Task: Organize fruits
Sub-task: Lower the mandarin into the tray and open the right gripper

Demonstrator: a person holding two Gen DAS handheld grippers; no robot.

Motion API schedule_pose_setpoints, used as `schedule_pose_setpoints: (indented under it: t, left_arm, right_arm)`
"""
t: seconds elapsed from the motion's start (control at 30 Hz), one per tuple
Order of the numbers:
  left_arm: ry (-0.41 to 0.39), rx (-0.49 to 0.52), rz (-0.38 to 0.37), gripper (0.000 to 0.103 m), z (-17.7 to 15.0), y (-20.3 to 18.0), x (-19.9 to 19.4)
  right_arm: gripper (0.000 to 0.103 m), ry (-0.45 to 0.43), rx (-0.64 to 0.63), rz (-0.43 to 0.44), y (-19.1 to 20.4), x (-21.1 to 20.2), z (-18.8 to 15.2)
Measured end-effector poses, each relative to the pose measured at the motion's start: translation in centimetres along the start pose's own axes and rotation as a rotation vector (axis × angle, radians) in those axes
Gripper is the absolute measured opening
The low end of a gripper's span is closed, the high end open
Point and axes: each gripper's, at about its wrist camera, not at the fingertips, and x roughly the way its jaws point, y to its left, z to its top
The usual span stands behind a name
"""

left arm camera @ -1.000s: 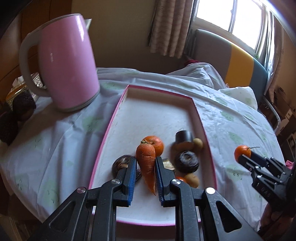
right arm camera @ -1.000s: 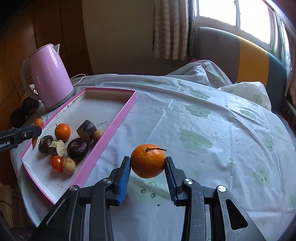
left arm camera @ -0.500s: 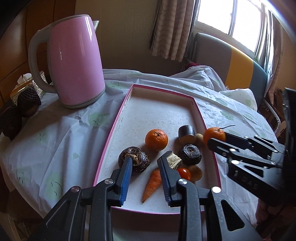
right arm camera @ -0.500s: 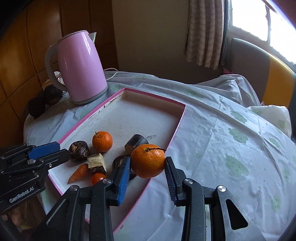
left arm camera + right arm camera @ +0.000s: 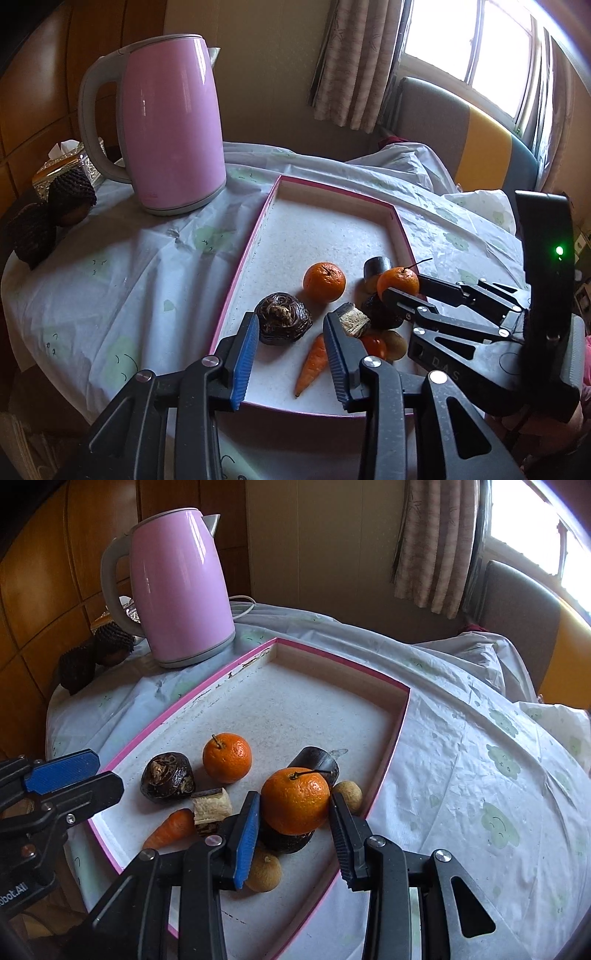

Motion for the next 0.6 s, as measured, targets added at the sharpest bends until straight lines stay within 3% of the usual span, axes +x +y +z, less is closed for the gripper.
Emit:
schedule_pose_setpoints:
  t: [0.13,0.23,0.4,0.6]
  left_arm:
    - [-0.006,-0.008,0.013,0.044,0.0,0.2,-0.3]
    - [-0.012,-0.019,0.034,0.048,0.1,0.5,-0.6]
    - [-0.018,-0.031,0.062,0.048,0.1,0.8,-0.7]
    - [-0.037,-0.032,0.097,0.048,0.1,0.8,-1.3]
  right_arm:
    - [0.043,0.033,0.014,0.011,-0.2,0.7,0.4]
    - [0.059,0.033,0.048,0.027,-0.7,0.4,0.0]
    - [0.059,0.023,0.065,0.019,-1.1,-0.8,-1.1]
    - [0.068,-0.021,0.095,0.003,-1.8,-3.1,-2.2]
